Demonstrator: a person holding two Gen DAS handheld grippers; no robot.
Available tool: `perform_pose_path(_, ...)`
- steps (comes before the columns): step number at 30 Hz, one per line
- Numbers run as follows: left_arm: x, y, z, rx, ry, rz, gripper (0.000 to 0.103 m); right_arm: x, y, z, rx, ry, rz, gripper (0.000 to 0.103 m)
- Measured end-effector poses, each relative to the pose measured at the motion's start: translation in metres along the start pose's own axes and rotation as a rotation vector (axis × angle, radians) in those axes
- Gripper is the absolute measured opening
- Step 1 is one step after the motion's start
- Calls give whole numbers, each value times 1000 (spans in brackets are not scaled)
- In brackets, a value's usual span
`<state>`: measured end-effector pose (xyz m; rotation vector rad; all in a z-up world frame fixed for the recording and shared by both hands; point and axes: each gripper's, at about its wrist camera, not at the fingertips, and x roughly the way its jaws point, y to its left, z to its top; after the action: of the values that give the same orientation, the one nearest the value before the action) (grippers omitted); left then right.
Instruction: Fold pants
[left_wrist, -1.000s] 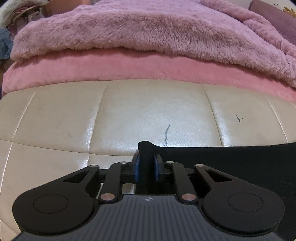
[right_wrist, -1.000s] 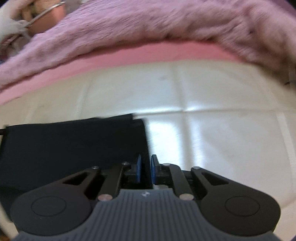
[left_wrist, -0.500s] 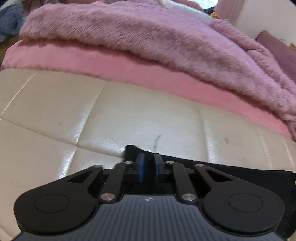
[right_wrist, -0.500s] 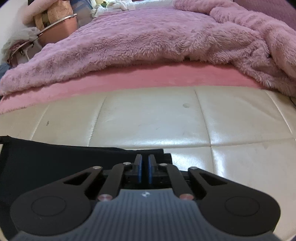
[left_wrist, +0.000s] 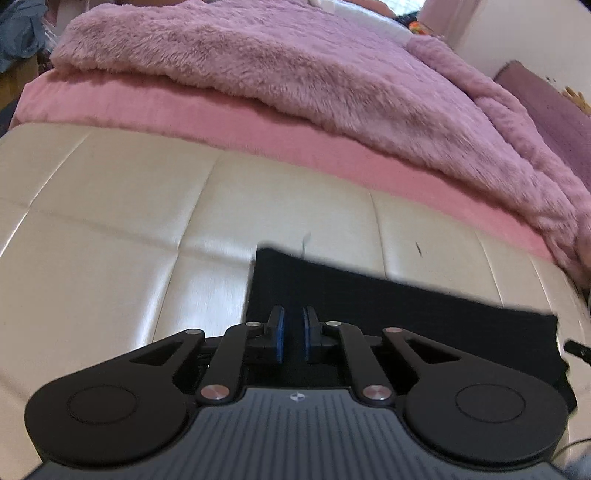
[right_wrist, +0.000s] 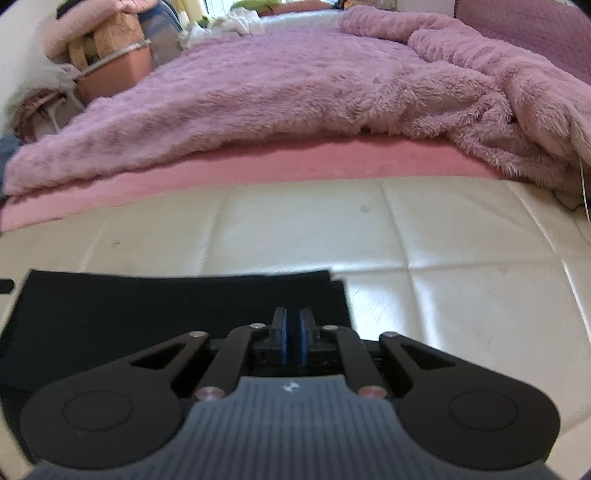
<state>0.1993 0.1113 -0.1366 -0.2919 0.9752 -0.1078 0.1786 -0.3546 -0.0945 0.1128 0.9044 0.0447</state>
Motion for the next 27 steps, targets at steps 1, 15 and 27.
perform_pose_path(1,-6,-1,-8,-4,16,-6,10,-6,4,-7,-2,-10,8,3)
perform_pose_path(15,-22,20,-74,-83,144,34,8,-23,21,-85,45,49,6,3)
perform_pose_path(27,-32,-15,-63,-60,69,-26,12,-46,-42,-58,255,13,156,51)
